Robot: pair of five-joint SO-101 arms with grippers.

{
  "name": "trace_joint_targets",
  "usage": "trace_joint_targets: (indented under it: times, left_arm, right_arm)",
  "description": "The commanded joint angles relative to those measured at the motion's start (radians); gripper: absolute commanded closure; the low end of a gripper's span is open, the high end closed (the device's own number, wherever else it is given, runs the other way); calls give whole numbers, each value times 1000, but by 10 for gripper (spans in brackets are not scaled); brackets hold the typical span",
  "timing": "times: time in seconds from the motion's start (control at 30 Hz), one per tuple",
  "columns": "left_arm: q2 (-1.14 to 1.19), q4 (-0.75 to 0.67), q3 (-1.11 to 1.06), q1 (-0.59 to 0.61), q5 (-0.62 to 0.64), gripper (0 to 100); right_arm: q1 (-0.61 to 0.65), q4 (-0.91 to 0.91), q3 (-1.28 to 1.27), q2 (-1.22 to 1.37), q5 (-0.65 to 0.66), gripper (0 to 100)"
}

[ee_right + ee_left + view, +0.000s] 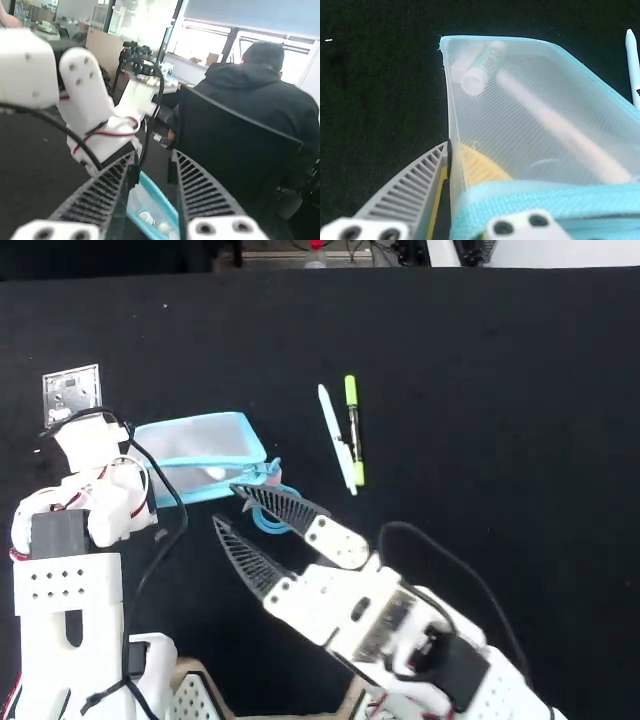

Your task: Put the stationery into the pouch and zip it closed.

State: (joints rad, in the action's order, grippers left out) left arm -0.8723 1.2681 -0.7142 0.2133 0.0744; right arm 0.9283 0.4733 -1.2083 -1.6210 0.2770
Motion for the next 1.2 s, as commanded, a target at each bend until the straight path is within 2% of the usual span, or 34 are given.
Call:
trace_joint_targets:
  times: [0.0,0.17,0.33,0.57,0.83,0.9,1.07,1.17]
  left_arm:
    - [34,0,-24,4,-5,970]
    - [34,0,-24,4,-5,970]
    - [34,0,-24,4,-5,970]
    - [34,0,-24,4,-5,970]
    - [34,-2,-24,4,-5,970]
    - [34,-2,-24,4,-5,970]
    - [34,-15,-25,5,-5,970]
    - [29,-15,-31,5,-5,970]
  right_arm:
    - [-6,121,183,-13,3,950]
    - [-213,308,291,-7,3,960]
    - [-411,417,289,30,-5,959]
    - [-594,482,297,338,-8,959]
    - [-669,410,374,797,-201,959]
    - [-669,400,404,900,-212,949]
    - [-669,345,455,1124,-212,825]
    - [-669,282,458,1221,-210,828]
